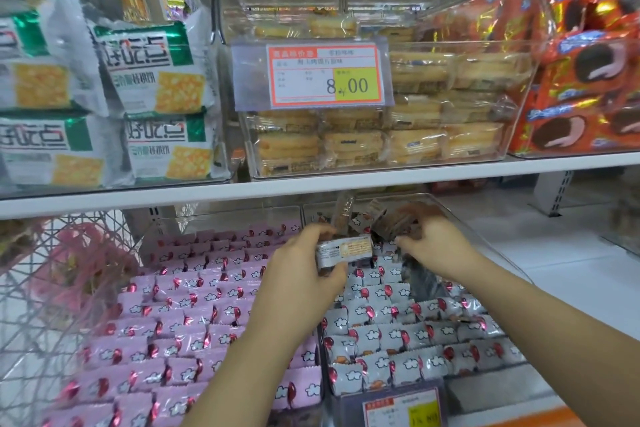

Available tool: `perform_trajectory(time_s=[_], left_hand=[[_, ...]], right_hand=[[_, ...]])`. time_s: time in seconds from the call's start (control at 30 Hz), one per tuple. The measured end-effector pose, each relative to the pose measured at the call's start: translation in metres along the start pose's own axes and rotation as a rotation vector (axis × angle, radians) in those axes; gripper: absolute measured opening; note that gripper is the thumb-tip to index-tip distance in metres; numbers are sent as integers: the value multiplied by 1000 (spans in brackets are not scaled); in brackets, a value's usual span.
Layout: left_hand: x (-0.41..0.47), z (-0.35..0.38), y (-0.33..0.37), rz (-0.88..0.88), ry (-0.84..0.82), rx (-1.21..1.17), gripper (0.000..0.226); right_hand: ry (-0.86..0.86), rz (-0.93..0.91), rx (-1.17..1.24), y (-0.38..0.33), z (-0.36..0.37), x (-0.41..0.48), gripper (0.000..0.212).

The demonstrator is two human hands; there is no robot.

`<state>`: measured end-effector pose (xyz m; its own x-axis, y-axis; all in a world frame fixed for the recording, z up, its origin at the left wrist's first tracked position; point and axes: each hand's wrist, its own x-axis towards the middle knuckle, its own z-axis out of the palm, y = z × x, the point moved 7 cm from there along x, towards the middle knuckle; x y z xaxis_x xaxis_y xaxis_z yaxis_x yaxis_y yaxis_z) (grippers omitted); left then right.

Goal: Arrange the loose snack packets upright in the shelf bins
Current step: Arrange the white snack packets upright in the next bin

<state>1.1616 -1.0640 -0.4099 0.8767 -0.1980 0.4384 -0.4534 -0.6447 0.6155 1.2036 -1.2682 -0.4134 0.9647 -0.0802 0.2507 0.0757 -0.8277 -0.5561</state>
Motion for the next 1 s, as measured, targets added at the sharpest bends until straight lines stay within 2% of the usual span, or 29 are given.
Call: perform_trajectory(time_s=[0.1, 0.23, 0.3, 0.4, 0.47, 0.53, 0.6, 0.73, 0.9, 1.0], left_hand=[[2, -1, 0, -8, 2, -2, 42], [3, 0, 0, -3, -3, -1, 41], [3, 0, -1, -7, -6, -6, 40], [2, -2, -2, -16, -7, -16, 38], [1, -3, -2, -9, -2, -16, 37], [1, -3, -1, 3, -1, -9, 37], [0, -2, 1, 5, -7, -13, 37], [0, 1, 2, 6, -6, -19, 34], [1, 3, 1, 0, 3, -10, 35], [3, 4, 0, -10, 4, -7, 36]], right_hand=[[-47, -21, -62, 1, 12, 10, 59], [-115, 30, -181, 4, 27, 23, 71], [-115, 45, -177, 6, 31, 28, 62], [-65, 40, -104, 9, 31, 33, 34], [-65, 52, -74, 10, 30, 32, 26], [-93, 33, -86, 8, 31, 28, 31], [-112, -17, -132, 5, 34, 25, 49], [-59, -8, -174, 4, 35, 26, 68], [-23, 44, -220, 3, 36, 31, 66], [42, 79, -192, 7, 29, 34, 48]])
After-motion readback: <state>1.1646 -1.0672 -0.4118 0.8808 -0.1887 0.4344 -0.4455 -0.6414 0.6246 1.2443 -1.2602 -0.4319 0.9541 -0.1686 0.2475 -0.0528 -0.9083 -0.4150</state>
